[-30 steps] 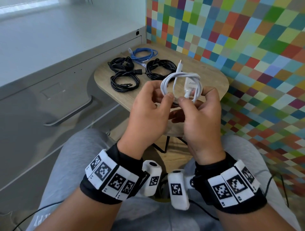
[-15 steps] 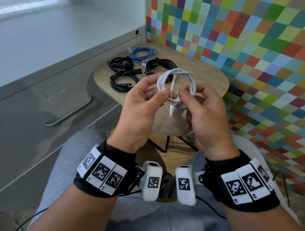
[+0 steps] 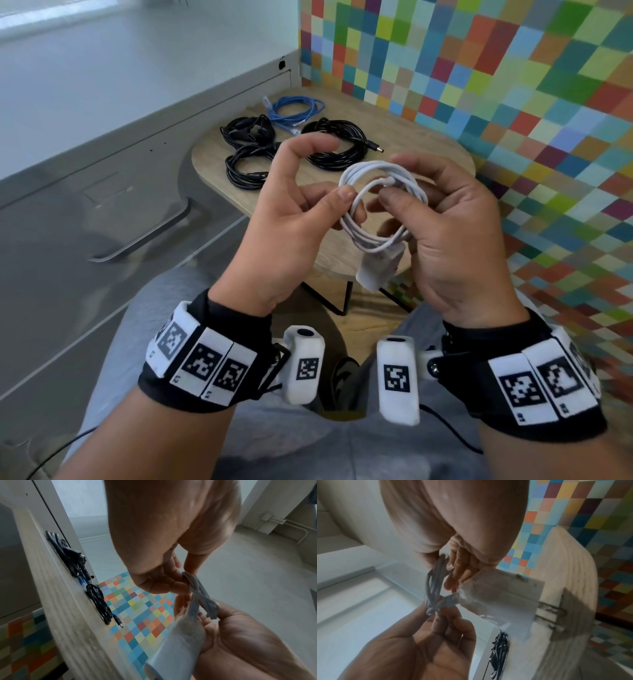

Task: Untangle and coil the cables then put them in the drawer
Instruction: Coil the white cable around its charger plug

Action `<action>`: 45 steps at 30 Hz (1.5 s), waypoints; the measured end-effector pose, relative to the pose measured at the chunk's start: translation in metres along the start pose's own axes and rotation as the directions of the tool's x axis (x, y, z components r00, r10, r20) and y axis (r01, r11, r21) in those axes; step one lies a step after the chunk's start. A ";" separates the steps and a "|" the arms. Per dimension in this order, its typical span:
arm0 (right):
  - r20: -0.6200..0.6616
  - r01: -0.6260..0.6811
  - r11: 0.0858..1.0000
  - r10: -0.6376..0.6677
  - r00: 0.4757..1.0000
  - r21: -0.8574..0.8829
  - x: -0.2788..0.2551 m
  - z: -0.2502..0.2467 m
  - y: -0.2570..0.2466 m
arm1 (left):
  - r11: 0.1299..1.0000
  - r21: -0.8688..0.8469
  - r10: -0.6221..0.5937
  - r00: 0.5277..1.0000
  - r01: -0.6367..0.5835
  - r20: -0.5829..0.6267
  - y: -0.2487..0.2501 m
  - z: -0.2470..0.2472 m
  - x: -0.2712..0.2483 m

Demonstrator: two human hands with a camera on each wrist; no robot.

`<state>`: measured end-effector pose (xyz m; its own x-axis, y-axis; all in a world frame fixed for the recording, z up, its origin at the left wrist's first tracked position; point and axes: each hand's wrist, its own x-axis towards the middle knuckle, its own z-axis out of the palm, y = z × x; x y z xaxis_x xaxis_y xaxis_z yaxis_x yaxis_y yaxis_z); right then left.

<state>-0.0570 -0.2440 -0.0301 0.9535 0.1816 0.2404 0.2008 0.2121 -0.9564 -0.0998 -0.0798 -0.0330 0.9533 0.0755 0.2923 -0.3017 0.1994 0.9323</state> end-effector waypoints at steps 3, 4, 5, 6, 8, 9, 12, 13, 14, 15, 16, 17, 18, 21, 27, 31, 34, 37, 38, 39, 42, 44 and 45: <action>0.005 -0.065 0.991 0.064 0.998 0.119 0.002 0.000 0.003 | 0.999 0.042 0.005 1.000 -0.006 0.012 -0.002 0.002 0.001; 0.016 -0.101 0.983 0.100 0.995 0.151 0.003 -0.001 0.004 | 0.998 0.067 0.005 1.000 -0.006 0.013 -0.003 0.003 0.001; 0.028 -0.141 0.974 0.139 0.990 0.177 0.003 -0.001 0.004 | 0.995 0.095 0.007 1.000 -0.007 0.006 -0.003 0.003 0.002; 0.035 -0.178 0.965 0.175 0.984 0.194 0.004 -0.001 0.005 | 0.993 0.121 0.008 1.000 -0.007 -0.005 -0.003 0.003 0.003; 0.028 -0.224 0.953 0.223 0.974 0.203 0.004 -0.002 0.004 | 0.986 0.164 0.011 1.000 -0.007 -0.020 -0.001 0.002 0.003; 0.023 -0.235 0.951 0.235 0.972 0.200 0.004 -0.003 0.004 | 0.984 0.175 0.012 1.000 -0.009 -0.016 0.000 0.001 0.002; 0.026 -0.256 0.942 0.257 0.966 0.216 0.004 -0.002 0.006 | 0.962 0.274 0.017 1.000 -0.012 -0.014 0.004 0.002 0.000; 0.023 -0.264 0.940 0.265 0.964 0.217 0.003 -0.001 0.006 | 0.944 0.330 0.025 0.999 -0.011 -0.041 0.003 0.003 -0.001; 0.017 -0.266 0.942 0.268 0.963 0.207 0.003 0.000 0.008 | 0.925 0.381 0.044 0.996 -0.011 -0.078 0.002 0.004 -0.001; 0.012 -0.261 0.947 0.264 0.964 0.187 0.003 0.002 0.008 | 0.904 0.427 0.073 0.990 -0.016 -0.118 0.000 0.005 0.000; -0.001 -0.250 0.955 0.254 0.967 0.158 0.002 0.003 0.009 | 0.878 0.477 0.118 0.981 -0.029 -0.156 -0.003 0.006 0.001; -0.015 -0.236 0.963 0.240 0.971 0.129 0.001 0.005 0.009 | 0.847 0.529 0.173 0.967 -0.047 -0.190 -0.006 0.006 0.001; -0.030 -0.220 0.970 0.224 0.974 0.107 0.000 0.006 0.009 | 0.820 0.569 0.223 0.951 -0.063 -0.216 -0.008 0.007 0.002; -0.052 -0.205 0.973 0.211 0.976 0.108 -0.001 0.010 0.011 | 0.813 0.569 0.315 0.913 -0.121 -0.257 -0.012 0.008 0.002; -0.076 -0.201 0.967 0.214 0.974 0.154 0.000 0.013 0.011 | 0.961 0.263 0.190 0.899 -0.088 -0.394 -0.010 0.011 0.002; -0.042 -0.142 0.982 0.148 0.988 0.121 0.000 0.010 0.009 | 1.000 -0.010 0.011 0.900 -0.017 -0.436 -0.004 0.012 0.002; -0.003 -0.073 0.995 0.073 0.997 0.063 -0.002 0.010 0.007 | 0.996 -0.080 -0.057 0.905 0.025 -0.421 -0.001 0.010 0.003; 0.037 -0.016 1.000 0.016 0.999 -0.001 -0.005 0.012 0.007 | 0.988 -0.120 -0.137 0.906 0.096 -0.400 0.000 0.006 0.004; 0.049 0.005 1.000 -0.004 0.999 -0.021 -0.005 0.011 0.008 | 0.983 -0.138 -0.169 0.906 0.124 -0.388 0.000 0.005 0.004; 0.063 0.026 0.999 -0.024 0.998 -0.039 -0.006 0.011 0.008 | 0.975 -0.159 -0.204 0.903 0.153 -0.378 0.001 0.004 0.004; 0.112 0.076 0.995 -0.068 0.991 -0.066 -0.007 0.010 0.007 | 0.952 -0.208 -0.286 0.890 0.223 -0.355 0.003 0.002 0.004; 0.136 0.098 0.993 -0.087 0.987 -0.073 -0.008 0.011 0.005 | 0.945 -0.217 -0.309 0.888 0.246 -0.340 0.003 0.000 0.005; 0.143 0.106 0.991 -0.094 0.985 -0.080 -0.009 0.010 0.004 | 0.942 -0.214 -0.318 0.889 0.257 -0.330 0.004 -0.001 0.005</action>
<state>-0.0668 -0.2347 -0.0343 0.8884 0.2965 0.3506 0.3184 0.1523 -0.9356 -0.0959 -0.0779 -0.0278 0.9394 0.3260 -0.1065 -0.0416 0.4165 0.9082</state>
